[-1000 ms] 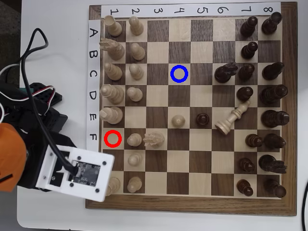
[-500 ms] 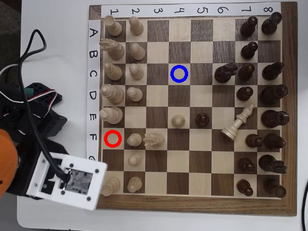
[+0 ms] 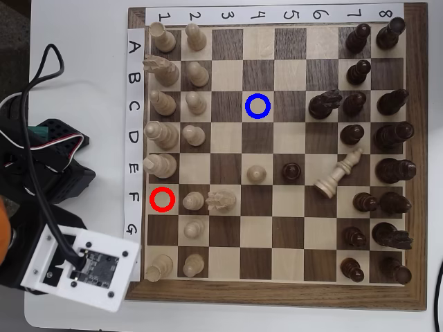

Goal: Move the piece to destination

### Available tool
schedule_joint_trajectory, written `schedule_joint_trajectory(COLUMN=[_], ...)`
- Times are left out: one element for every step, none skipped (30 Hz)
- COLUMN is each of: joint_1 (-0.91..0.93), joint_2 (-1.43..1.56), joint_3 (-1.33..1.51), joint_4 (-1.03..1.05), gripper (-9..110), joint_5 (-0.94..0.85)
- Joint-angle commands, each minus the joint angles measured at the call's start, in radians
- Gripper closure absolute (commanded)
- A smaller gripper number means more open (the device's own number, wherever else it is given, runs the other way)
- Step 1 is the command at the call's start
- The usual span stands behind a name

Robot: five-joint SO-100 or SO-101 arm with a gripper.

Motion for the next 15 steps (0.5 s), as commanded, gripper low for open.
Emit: schedule_joint_trajectory(joint_1=[0.025, 0.031, 0.04, 0.048, 0.055, 0.064, 0.072, 0.077, 0.083, 0.087, 0.092, 0.097, 0.101, 0.103, 0.106], joint_2=[0.008, 0.008, 0.008, 0.006, 0.003, -0.002, -0.006, -0.011, -0.017, -0.02, -0.021, -0.021, -0.021, -0.021, -0.021], joint_3=[-0.04, -0.041, -0.046, -0.051, -0.057, -0.063, -0.071, -0.078, -0.087, -0.095, -0.095, -0.094, -0.094, -0.094, -0.097], joint_4=[0.0, 0.0, 0.0, 0.0, 0.0, 0.0, 0.0, 0.0, 0.0, 0.0, 0.0, 0.0, 0.0, 0.0, 0.0], gripper=[101, 101, 101, 101, 101, 101, 101, 101, 101, 101, 101, 101, 101, 101, 101], joint_5=[-0.021, -0.029, -0.037, -0.044, -0.052, -0.061, -0.067, -0.074, -0.077, -0.078, -0.083, -0.086, -0.091, -0.091, -0.091])
